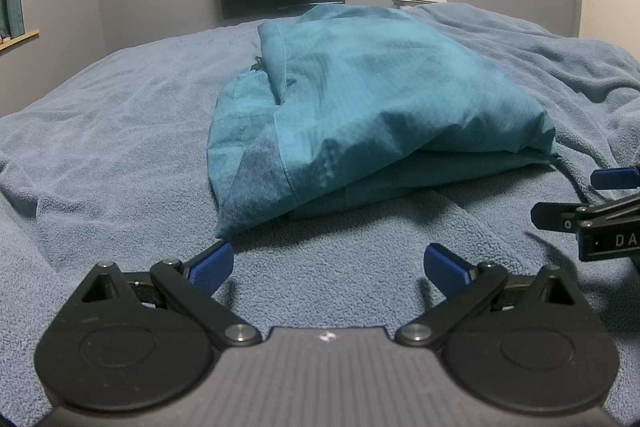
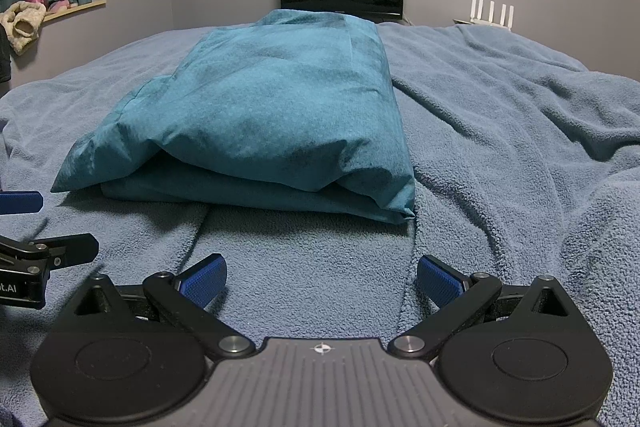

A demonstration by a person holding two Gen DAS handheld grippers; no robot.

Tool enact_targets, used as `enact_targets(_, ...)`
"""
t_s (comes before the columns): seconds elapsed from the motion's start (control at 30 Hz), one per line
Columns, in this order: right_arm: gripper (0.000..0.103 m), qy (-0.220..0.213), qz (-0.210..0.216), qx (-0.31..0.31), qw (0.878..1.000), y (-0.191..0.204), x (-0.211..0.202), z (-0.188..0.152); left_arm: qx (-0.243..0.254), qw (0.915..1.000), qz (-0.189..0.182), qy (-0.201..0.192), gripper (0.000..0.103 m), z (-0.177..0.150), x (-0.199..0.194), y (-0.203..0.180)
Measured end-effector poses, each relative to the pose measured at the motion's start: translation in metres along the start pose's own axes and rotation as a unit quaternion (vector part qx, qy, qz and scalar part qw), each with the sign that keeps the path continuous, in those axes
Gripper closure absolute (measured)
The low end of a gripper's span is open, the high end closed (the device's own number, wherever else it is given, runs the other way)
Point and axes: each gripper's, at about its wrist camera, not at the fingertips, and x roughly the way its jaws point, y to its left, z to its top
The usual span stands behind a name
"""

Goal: Fold large clothes

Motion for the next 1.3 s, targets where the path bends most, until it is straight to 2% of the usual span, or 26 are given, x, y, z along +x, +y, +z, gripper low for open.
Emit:
enact_targets(0.6,0.000,0.002,0.000,0.001,1.000,-0.001,0.000,-0.001,0.006,1.0000,-0.006,0.003,0.001,-0.003,0.000,-0.004)
enact_targets(0.9,0.000,0.002,0.001,0.002,1.000,-0.002,0.000,-0.002,-0.021,0.9994,-0.027,0.011,0.001,0.000,0.000,0.006)
enact_targets(1.3,0.000,0.004,0.001,0.002,1.000,-0.002,0.001,-0.004,-0.006,0.9995,-0.024,0.017,0.001,-0.001,0.000,0.002)
